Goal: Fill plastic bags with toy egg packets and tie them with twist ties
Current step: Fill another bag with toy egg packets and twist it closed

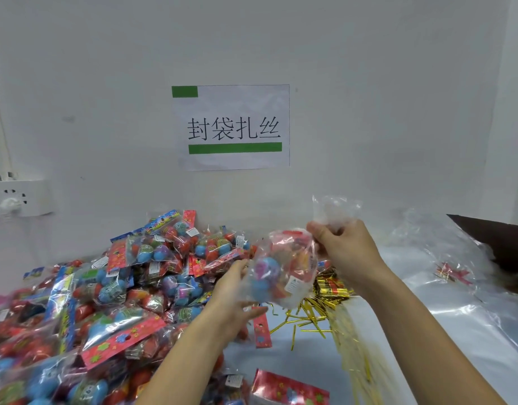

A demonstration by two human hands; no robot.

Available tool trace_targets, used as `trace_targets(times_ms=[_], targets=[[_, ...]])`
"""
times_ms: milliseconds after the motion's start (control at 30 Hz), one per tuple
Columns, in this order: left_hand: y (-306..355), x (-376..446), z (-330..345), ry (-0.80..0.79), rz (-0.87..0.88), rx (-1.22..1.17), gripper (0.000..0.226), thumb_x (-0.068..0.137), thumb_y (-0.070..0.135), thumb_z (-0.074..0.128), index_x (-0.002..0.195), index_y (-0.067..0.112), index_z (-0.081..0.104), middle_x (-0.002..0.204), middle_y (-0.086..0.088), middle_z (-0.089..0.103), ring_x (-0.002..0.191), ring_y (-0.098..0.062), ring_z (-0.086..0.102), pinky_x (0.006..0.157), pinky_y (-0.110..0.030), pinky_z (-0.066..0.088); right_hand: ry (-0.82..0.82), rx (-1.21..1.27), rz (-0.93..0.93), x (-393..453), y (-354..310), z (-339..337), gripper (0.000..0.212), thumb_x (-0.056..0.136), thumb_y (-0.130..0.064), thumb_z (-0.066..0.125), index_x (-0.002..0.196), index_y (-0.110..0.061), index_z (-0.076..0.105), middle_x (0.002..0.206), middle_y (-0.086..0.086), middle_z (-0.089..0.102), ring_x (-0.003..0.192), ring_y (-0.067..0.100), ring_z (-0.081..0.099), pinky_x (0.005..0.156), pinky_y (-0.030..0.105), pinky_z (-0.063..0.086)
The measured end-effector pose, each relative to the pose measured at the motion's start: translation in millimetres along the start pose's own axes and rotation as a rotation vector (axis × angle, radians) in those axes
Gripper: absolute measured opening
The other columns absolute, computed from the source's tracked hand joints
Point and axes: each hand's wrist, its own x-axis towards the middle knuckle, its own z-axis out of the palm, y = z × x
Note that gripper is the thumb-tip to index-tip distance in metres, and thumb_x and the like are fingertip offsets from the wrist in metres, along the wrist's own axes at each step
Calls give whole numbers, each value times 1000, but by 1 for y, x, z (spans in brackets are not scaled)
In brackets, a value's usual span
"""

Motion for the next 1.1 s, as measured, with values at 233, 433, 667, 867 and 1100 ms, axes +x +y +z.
trace_targets(times_ms=[233,433,667,867,1100], targets=[[29,-9,-3,-126,411,401,51,65,77,67,108,52,63,113,27,66,102,6,63,87,-27,48,156,1,128,5,7,-2,36,94,-17,70,59,-7,68,45,-2,61,42,8,60,51,27,54],[25,-16,12,-85,581,888,105,48,73,80,133,54,20,134,22,43,119,-1,46,96,-25,41,138,-11,136,0,3,7,34,92,-17,71,62,0,70,48,3,63,43,12,60,52,31,54],[18,-13,3,-187,479,723,67,61,53,85,109,42,40,92,14,71,81,-8,69,75,-31,59,-11,-97,98,-3,0,10,41,93,-19,71,54,-7,64,44,2,59,41,13,52,51,28,45],[32,-13,-36,-281,375,657,72,64,52,81,127,58,45,137,16,52,127,-2,52,98,-27,51,-380,-234,-94,-6,-11,-15,38,89,-13,73,52,-20,69,52,-3,62,50,3,55,55,14,42],[22,-3,-32,-561,107,272,30,73,30,64,97,24,80,93,2,76,91,-10,71,86,-25,56,-530,-18,-143,-11,-12,-13,34,91,-5,67,58,-13,63,59,0,51,58,15,43,55,25,35]])
